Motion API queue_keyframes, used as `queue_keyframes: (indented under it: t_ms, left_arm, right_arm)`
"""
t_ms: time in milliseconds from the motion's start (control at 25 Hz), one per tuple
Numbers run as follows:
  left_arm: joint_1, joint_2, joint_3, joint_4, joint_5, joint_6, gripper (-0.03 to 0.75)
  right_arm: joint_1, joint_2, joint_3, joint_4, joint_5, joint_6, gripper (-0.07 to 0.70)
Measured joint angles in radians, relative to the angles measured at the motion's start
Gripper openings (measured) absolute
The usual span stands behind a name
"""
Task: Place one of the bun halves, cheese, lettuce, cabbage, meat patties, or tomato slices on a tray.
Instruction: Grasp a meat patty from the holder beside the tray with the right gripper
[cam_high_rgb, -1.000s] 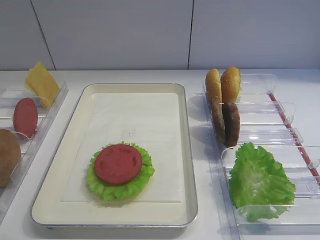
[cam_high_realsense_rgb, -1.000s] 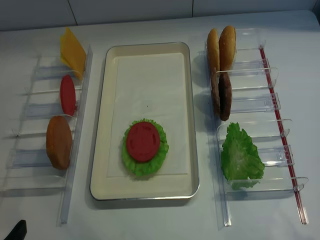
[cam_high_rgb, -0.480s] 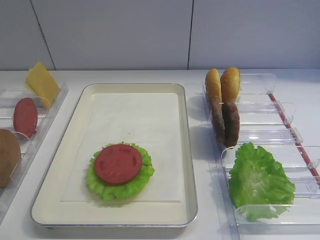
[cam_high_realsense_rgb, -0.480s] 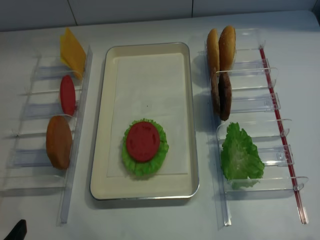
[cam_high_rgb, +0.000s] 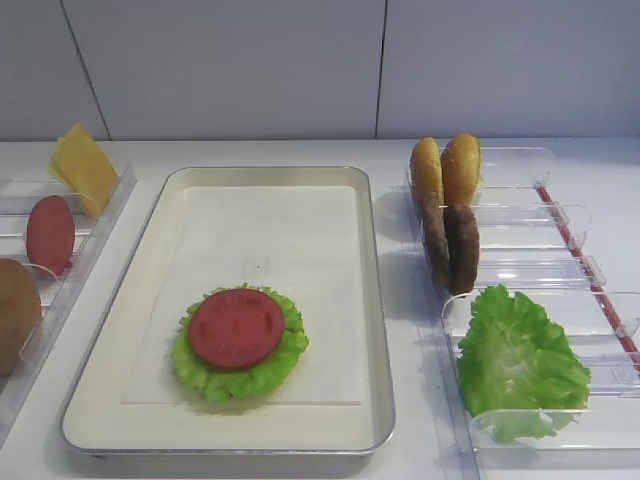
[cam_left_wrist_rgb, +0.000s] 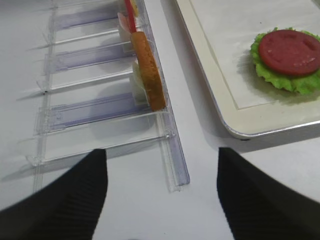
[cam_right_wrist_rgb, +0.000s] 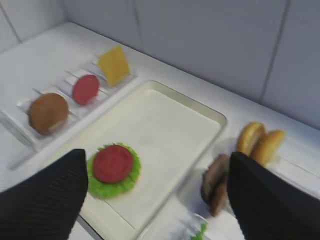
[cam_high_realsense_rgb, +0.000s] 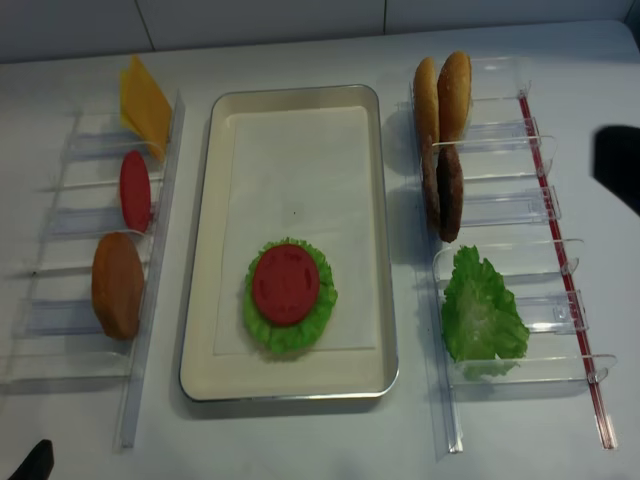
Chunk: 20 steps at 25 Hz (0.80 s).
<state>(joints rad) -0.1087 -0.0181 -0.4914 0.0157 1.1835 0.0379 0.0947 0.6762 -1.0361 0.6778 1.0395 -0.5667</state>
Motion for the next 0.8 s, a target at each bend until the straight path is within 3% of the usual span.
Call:
queue_keyframes:
  t_ms: [200, 440, 600, 800]
  left_arm:
    - [0.000, 0.000, 0.000, 0.000, 0.000, 0.000, 0.457]
    - [0.000, 0.000, 0.000, 0.000, 0.000, 0.000, 0.457]
    - [0.000, 0.000, 0.000, 0.000, 0.000, 0.000, 0.456]
    - [0.000, 0.000, 0.000, 0.000, 0.000, 0.000, 0.456]
  right_arm:
    - [0.000, 0.119, -0.068, 0.145, 0.024, -0.090, 0.577]
    - [0.088, 0.268, -0.148, 0.158, 0.063, -0.083, 0.575]
    - [0.219, 0.383, -0.208, 0.035, 0.058, 0.022, 0.564]
    - [0.382, 0.544, -0.314, -0.238, 0.054, 0.214, 0.563]
